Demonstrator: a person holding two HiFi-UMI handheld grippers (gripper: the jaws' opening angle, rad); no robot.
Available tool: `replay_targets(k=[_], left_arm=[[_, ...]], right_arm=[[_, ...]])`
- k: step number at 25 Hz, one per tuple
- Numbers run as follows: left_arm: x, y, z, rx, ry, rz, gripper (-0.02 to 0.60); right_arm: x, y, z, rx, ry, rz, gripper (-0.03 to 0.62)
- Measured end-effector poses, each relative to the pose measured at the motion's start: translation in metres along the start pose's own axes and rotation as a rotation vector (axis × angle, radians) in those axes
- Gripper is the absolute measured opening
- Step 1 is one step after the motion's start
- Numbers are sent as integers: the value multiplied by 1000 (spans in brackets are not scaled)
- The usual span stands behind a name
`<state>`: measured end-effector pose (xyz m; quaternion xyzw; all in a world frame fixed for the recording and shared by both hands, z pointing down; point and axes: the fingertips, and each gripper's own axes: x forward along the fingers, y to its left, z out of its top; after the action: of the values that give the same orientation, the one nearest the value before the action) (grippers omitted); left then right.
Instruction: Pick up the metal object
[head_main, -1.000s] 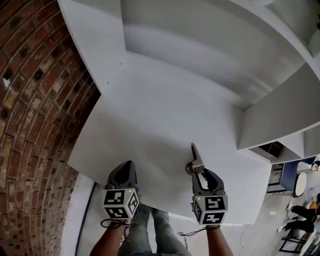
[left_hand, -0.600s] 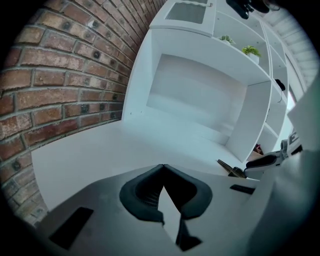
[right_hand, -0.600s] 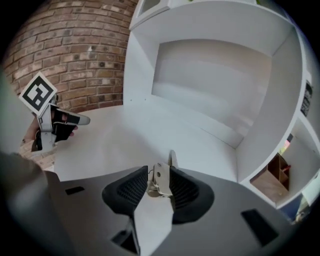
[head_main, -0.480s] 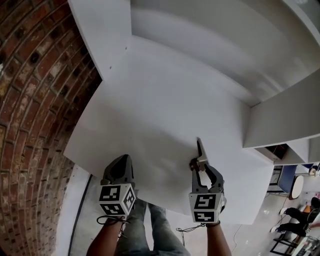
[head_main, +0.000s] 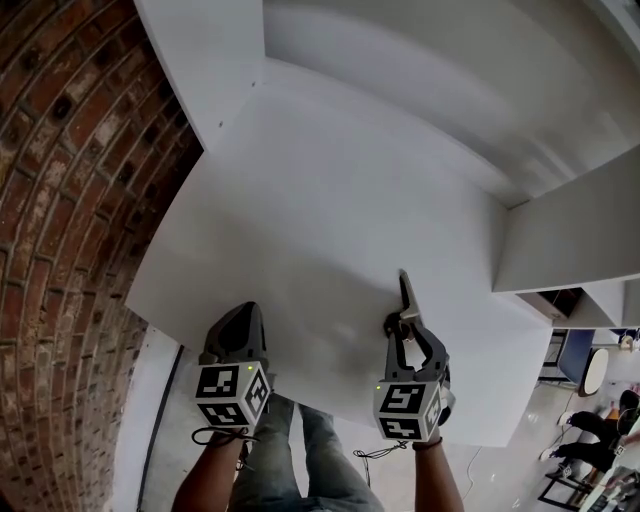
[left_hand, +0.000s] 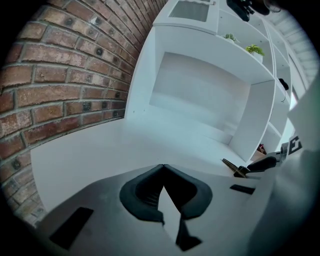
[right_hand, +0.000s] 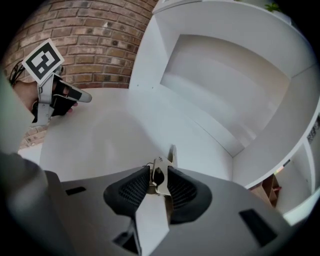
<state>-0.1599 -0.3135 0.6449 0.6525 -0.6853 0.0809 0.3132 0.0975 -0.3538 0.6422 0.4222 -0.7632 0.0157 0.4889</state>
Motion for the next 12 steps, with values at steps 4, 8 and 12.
replay_targets(k=[4,8,12], left_arm=[[2,2,0,-5,3,3,8],[4,1,3,-25,0,-8,8],[5,0,8,-12,-8,-8,8]], right_arm=[[4,0,0,-17,11,-13,99],[4,-2,0,-20,19,-23,86],[5,-1,0,-23,20,-25,84]])
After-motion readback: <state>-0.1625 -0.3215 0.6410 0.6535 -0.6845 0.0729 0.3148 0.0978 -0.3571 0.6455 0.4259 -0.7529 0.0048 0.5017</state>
